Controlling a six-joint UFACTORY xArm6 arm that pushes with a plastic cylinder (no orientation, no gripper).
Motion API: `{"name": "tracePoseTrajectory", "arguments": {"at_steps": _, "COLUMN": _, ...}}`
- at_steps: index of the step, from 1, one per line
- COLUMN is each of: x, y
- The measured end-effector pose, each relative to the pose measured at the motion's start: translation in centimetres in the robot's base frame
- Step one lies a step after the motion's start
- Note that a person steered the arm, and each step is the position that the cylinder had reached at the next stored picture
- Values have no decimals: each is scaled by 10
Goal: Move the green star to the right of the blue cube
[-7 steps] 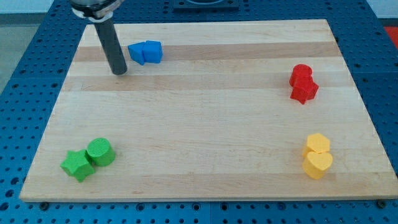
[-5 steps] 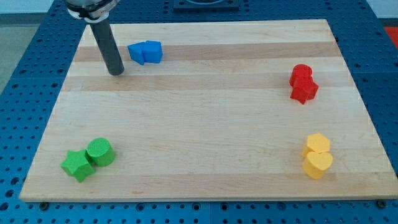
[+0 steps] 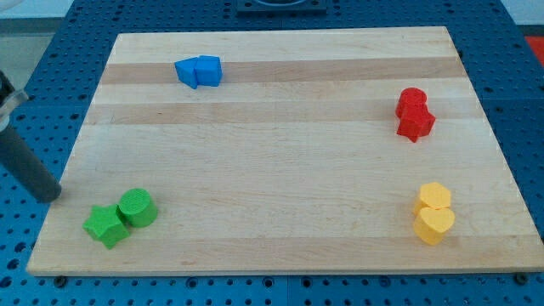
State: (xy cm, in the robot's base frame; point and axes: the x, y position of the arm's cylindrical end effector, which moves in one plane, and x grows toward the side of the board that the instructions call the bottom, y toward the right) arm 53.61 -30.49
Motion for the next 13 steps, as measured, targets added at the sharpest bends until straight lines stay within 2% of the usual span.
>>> {"name": "tracePoseTrajectory", "arguments": {"at_steps": 1, "x": 42, "y": 0}}
{"name": "tracePoseTrajectory", "arguments": {"at_steps": 2, "x": 64, "y": 0}}
{"name": "tracePoseTrajectory", "arguments": {"at_steps": 3, "x": 67, "y": 8}}
{"name": "tracePoseTrajectory", "arguments": {"at_steps": 4, "x": 70, "y": 43}}
{"name": "tracePoseTrajectory", "arguments": {"at_steps": 6, "x": 70, "y": 55}}
{"name": "tracePoseTrajectory", "arguments": {"at_steps": 8, "x": 42, "y": 65}}
{"name": "tracePoseTrajectory", "arguments": {"at_steps": 10, "x": 36, "y": 81}}
{"name": "tracePoseTrajectory", "arguments": {"at_steps": 13, "x": 10, "y": 133}}
